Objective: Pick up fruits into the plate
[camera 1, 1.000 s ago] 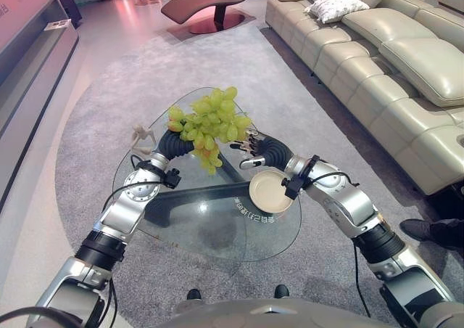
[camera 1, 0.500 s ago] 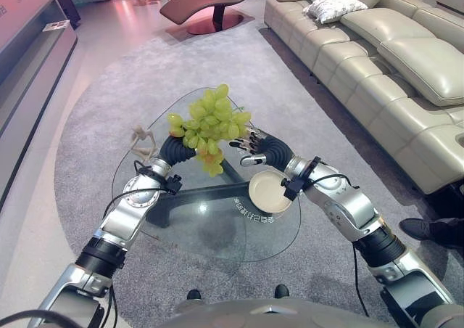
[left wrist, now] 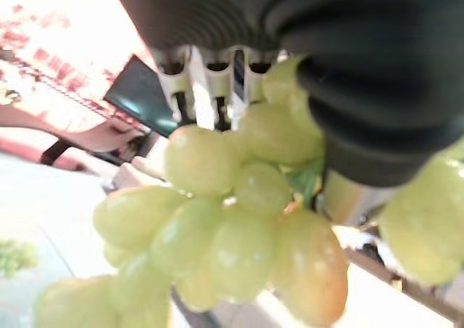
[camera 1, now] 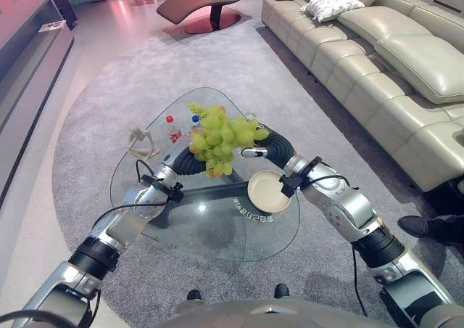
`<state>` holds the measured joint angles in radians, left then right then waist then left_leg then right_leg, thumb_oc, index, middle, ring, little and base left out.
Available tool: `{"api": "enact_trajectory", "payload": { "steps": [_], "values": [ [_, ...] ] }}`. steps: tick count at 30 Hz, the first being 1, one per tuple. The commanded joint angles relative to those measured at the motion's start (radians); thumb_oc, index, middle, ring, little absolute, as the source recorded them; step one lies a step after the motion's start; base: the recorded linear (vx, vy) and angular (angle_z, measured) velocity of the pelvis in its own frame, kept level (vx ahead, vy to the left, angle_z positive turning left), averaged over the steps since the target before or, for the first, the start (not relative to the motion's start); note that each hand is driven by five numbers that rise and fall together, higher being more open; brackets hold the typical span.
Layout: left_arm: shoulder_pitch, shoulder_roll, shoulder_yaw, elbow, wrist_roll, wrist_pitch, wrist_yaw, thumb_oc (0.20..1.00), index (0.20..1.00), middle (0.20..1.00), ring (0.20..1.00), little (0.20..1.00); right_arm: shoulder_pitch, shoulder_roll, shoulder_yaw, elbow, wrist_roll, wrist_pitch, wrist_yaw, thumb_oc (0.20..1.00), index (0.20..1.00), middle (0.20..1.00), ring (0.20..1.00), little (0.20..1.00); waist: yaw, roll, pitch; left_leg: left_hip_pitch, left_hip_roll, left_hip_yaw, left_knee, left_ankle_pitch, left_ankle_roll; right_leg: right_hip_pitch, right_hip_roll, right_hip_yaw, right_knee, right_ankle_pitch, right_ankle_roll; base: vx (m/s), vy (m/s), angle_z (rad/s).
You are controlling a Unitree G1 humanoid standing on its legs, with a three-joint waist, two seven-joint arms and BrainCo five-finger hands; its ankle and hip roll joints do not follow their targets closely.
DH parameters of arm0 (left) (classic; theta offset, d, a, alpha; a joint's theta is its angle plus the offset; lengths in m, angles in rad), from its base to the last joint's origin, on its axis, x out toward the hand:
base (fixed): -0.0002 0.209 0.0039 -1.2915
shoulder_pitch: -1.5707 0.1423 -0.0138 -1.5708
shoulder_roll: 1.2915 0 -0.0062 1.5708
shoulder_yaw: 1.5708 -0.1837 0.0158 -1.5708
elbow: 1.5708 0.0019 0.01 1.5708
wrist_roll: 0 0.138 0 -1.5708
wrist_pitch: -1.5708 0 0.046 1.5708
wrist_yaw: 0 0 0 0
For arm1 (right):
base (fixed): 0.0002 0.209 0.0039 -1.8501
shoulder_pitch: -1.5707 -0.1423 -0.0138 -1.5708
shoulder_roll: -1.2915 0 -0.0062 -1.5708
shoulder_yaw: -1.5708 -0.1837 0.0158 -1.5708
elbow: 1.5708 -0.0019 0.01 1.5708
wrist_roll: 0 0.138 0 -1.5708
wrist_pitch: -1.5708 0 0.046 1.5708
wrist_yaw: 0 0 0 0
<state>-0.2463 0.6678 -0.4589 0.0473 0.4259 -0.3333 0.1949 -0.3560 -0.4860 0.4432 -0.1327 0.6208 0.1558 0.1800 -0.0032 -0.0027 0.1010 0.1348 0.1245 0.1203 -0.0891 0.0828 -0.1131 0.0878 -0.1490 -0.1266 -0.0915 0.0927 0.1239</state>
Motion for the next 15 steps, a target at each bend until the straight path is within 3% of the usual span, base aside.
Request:
{"api": "enact_trajectory", "payload": {
  "steps": [1, 15],
  "values": [
    [-0.151, 0.025, -0.048, -0.015, 0.076, -0.048, 0.078, 0.200, 0.200, 0.200, 0.200, 0.200, -0.093, 0.050, 0.028, -0.101, 0.069, -0.023, -0.004, 1.000, 1.000, 1.000, 1.000, 1.000, -0.006, -0.019, -0.017, -0.029, -0.032, -0.002, 0.069, -0.143, 0.042, 0.017, -0.021, -0.032, 0.072, -0.106, 0.024, 0.00, 0.000, 0.00],
    [-0.215, -0.013, -0.137, 0.022, 0.124, 0.069, 0.116, 0.200, 0.200, 0.200, 0.200, 0.200, -0.126, 0.101, 0.138, -0.104, 0.144, 0.093, 0.016, 1.000, 1.000, 1.000, 1.000, 1.000, -0.008, -0.029, -0.018, -0.023, -0.028, -0.005, 0.056, -0.138, 0.041, 0.024, -0.012, -0.028, 0.068, -0.113, 0.022, 0.00, 0.000, 0.00]
  ]
}}
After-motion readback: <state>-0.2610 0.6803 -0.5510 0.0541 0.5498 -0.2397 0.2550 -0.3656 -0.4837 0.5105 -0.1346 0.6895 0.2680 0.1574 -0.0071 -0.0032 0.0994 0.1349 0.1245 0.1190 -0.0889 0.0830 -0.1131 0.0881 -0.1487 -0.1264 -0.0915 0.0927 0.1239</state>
